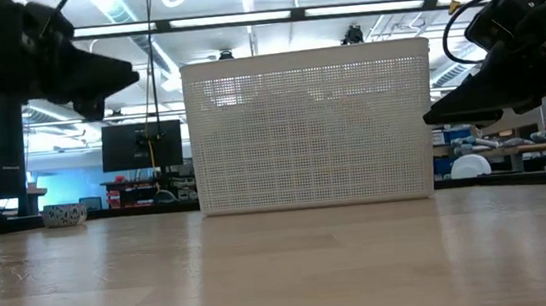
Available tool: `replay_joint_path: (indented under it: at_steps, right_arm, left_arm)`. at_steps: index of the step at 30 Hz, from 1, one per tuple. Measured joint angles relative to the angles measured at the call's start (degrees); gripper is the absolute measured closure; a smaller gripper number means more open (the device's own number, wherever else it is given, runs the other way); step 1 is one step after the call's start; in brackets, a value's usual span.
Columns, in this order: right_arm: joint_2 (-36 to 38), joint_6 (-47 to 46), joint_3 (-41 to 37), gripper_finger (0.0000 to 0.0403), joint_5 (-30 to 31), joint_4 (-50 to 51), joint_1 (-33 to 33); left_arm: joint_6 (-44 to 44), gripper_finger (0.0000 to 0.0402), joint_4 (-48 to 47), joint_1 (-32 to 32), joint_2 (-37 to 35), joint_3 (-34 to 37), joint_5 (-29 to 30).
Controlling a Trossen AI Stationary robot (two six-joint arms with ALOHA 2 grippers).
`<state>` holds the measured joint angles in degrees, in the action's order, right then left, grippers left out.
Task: Sort clothes
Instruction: Return to Home Position
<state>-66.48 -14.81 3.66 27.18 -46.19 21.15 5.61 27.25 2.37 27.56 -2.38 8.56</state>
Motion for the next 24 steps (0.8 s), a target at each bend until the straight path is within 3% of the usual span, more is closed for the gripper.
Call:
replay_joint_path:
  at_steps: [7,21,24]
  right_arm:
    - [0.0,0.0,0.0,0.0250,-0.3,0.1,0.0]
    - [0.0,0.0,0.0,0.0250,-0.3,0.7,0.0]
    - [0.0,0.0,0.0,0.0250,-0.3,0.7,0.0]
  left_arm:
    - [-0.7,0.0284,-0.1,0.0,-7.9,1.9,-0.7]
    - [-2.2,0.0284,-14.8,0.0,-26.9,1.9,-3.9]
    - [-2.3,0.0284,-16.4,0.0,-27.5,1.9,-5.2]
